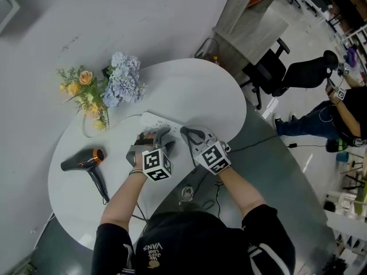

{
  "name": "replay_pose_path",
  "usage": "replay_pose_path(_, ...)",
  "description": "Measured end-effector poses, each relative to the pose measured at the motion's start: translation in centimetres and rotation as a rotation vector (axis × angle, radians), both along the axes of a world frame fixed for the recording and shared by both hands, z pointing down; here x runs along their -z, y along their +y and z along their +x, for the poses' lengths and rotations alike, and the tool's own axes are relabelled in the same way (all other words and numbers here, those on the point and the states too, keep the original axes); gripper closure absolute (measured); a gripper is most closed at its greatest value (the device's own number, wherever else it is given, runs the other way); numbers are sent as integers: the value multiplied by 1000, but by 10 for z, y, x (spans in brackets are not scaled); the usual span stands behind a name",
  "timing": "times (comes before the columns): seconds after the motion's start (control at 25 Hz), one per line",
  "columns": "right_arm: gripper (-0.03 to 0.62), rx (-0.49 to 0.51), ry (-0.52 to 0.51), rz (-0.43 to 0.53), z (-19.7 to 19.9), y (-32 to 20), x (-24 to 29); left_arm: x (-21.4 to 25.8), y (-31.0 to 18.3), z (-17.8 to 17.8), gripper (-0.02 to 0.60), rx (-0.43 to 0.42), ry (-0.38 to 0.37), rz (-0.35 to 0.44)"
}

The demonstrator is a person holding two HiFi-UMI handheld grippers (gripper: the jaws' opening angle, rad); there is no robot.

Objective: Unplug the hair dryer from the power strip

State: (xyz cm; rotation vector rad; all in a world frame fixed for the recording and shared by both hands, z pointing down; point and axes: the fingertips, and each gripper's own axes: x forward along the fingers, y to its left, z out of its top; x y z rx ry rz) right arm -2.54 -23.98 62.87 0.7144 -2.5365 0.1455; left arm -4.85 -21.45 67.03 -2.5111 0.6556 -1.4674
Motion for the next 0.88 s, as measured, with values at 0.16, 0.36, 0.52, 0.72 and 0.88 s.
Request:
replay_pose_path(0.16, 522, -21, -24, -31, 0, -2, 1, -1, -1, -1, 356, 2, -9, 0)
replay_pose_path(0.36, 522, -22, -22, -34, 1, 1, 2, 0, 0, -1, 356, 7, -12, -2)
replay_pose_path(0.52, 522, -22, -24, -30, 1, 2, 3, -1, 0, -1, 356, -2, -28, 2)
replay_pose_path(0.72, 523, -43, -61, -19, 4, 0, 14, -1, 1, 0, 356, -7, -35, -2)
replay_pose_path(0.88, 523, -46, -57, -9, 7, -5, 20, -2, 0, -2, 356, -3, -38, -2)
